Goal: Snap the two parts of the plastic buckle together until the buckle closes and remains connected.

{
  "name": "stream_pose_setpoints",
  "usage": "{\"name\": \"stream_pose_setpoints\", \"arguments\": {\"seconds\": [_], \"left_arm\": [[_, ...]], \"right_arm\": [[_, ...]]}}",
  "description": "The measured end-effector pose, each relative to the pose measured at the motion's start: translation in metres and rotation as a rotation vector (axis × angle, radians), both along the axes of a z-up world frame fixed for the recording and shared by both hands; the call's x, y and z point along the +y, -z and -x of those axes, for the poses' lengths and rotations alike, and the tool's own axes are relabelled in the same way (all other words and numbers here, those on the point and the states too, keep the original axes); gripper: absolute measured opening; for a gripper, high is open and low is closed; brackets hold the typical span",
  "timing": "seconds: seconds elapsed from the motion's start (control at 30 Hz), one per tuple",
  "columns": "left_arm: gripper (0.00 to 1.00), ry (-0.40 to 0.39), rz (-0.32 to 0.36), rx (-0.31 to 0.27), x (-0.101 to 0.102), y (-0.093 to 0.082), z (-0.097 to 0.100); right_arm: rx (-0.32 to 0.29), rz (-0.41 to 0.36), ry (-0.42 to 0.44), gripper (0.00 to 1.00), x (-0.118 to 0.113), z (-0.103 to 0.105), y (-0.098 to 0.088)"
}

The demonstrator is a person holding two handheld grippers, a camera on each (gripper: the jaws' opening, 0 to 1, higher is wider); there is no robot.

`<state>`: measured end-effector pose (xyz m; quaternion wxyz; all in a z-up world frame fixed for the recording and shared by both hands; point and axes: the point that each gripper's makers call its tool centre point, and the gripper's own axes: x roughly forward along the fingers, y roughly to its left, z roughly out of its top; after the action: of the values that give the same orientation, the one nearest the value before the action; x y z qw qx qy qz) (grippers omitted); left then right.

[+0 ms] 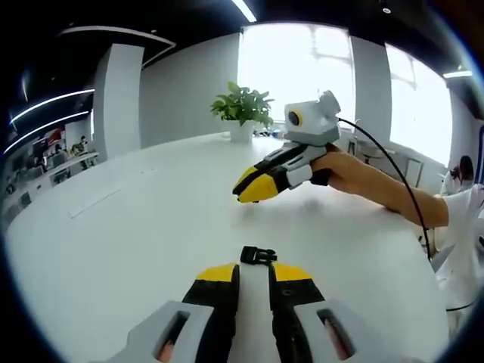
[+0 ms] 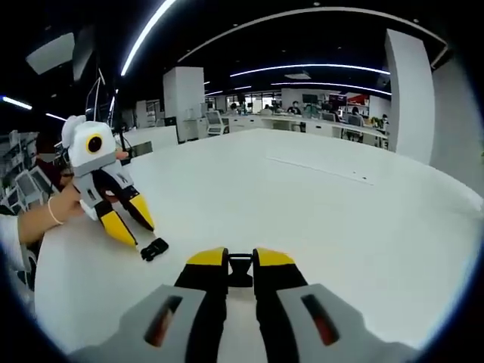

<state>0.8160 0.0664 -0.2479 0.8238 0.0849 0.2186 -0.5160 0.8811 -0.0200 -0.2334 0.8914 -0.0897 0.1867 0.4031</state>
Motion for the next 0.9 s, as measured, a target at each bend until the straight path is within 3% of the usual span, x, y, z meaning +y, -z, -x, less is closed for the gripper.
{"name": "stream_pose_setpoints", "arguments": {"seconds": [0.27,0.53,0.9], "left_arm": [[0.18,0.012,-0.019,-0.005,-0.002,0.002,0.000],[0.29,0.009,-0.034,-0.012,-0.004,0.006,-0.005],[0.37,0.009,-0.006,-0.015,-0.008,0.005,-0.007]], "right_arm": [[0.034,-0.014,-0.042,0.12,0.007,0.006,0.005],[0.050,-0.039,-0.058,0.12,0.010,0.011,0.004],[0.057,-0.034,-0.063,0.12,0.011,0.011,0.006]]}}
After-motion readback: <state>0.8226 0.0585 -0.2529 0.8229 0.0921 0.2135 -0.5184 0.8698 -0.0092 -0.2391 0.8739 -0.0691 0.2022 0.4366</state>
